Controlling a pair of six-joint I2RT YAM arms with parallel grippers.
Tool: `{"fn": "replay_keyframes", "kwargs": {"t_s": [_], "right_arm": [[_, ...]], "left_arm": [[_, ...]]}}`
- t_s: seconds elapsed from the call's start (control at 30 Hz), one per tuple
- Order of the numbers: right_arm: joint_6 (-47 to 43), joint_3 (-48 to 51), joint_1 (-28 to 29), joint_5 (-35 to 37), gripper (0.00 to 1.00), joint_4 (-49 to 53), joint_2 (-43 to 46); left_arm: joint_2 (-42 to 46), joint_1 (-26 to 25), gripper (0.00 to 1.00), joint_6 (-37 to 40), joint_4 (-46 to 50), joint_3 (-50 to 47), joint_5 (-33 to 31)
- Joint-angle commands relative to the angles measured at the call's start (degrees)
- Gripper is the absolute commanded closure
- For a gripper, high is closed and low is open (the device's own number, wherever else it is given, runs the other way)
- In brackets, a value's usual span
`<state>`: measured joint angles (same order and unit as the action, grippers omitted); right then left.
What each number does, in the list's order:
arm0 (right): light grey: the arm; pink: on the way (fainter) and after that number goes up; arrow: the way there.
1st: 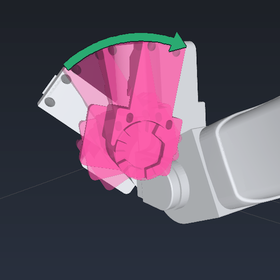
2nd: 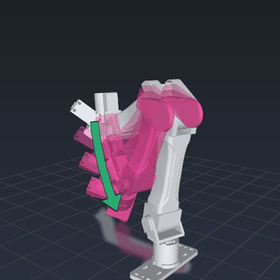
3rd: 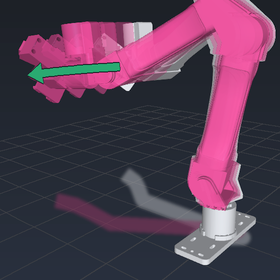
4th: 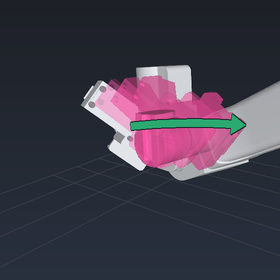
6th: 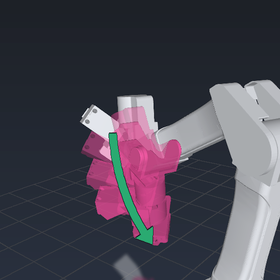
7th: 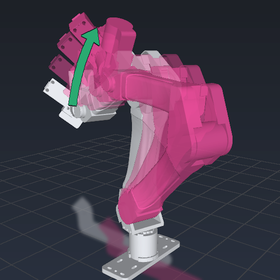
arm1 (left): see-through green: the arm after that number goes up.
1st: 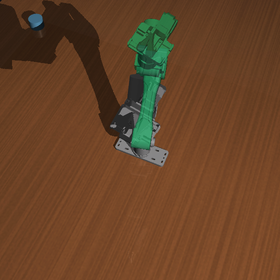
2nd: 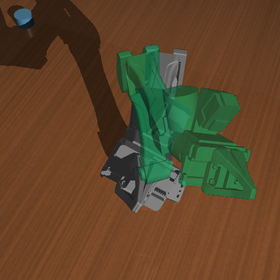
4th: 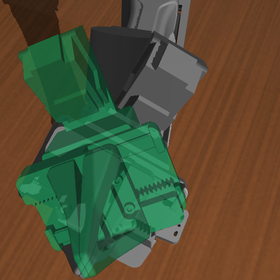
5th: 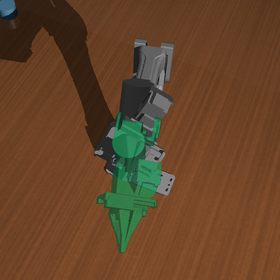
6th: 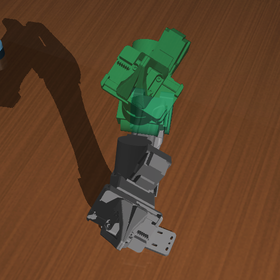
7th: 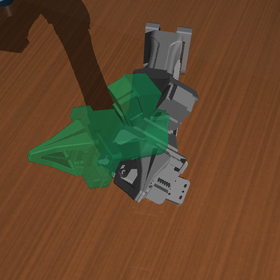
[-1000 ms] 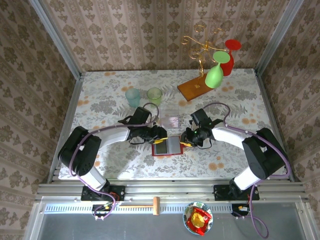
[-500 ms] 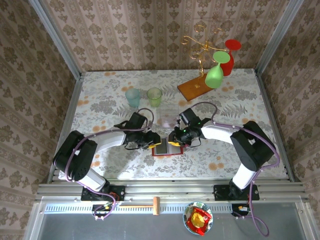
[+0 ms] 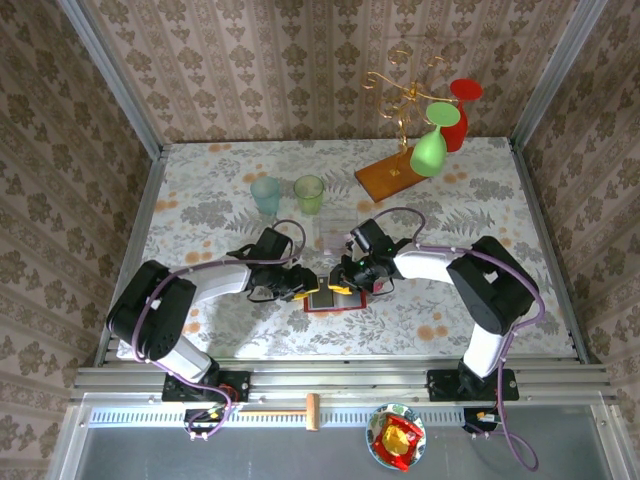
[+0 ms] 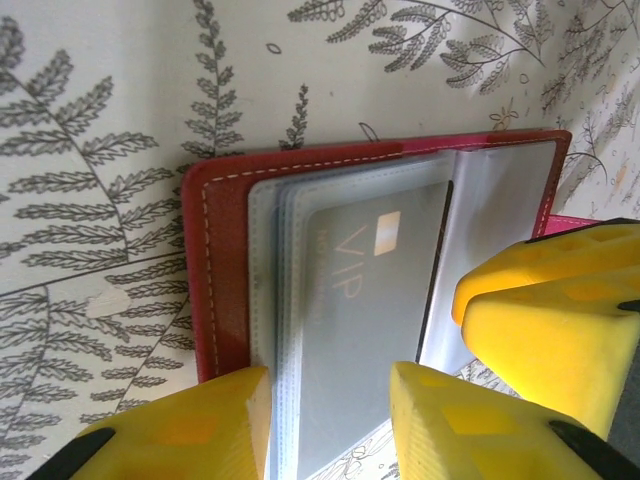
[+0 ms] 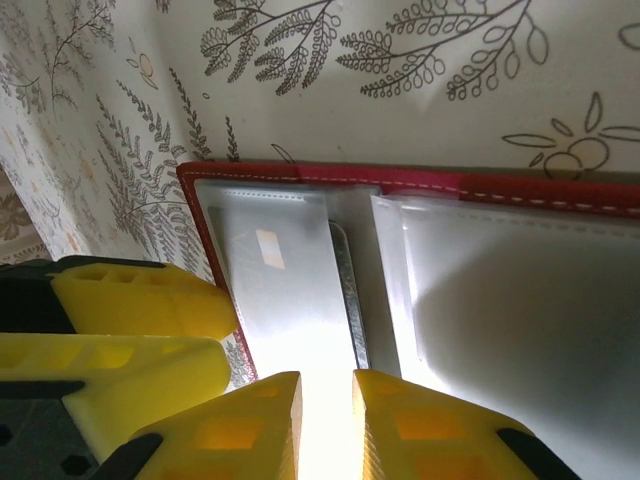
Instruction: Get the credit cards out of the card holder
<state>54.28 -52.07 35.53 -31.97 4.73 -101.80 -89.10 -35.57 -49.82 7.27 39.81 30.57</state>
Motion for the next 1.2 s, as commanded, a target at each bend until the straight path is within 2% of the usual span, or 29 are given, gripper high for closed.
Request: {"fn": "replay_keyframes", "kwargs": {"t_s": [0.0, 0.23, 0.63, 1.17], "right_arm": [[0.8, -1.0, 0.5, -1.3, 0.77, -0.9, -1.2], [0.8, -1.0, 0.5, -1.3, 0.78, -1.3, -2.0], [0.9, -1.0, 0.6, -1.5, 0.86, -1.7, -2.6], [-1.5, -2.3, 0.6, 1.4, 0.68, 3.4, -1.4]], "left_arm": [[-0.5, 0.2, 0.63, 1.0, -0.1, -0.7, -0.2], [-0.7, 0.3, 0.63, 1.0, 0.0, -0.8, 0.0], [-1.0, 0.4, 0.63, 1.1, 0.2, -0.7, 0.3], [-1.1, 0.4, 0.63, 1.0, 0.1, -1.0, 0.3]]}}
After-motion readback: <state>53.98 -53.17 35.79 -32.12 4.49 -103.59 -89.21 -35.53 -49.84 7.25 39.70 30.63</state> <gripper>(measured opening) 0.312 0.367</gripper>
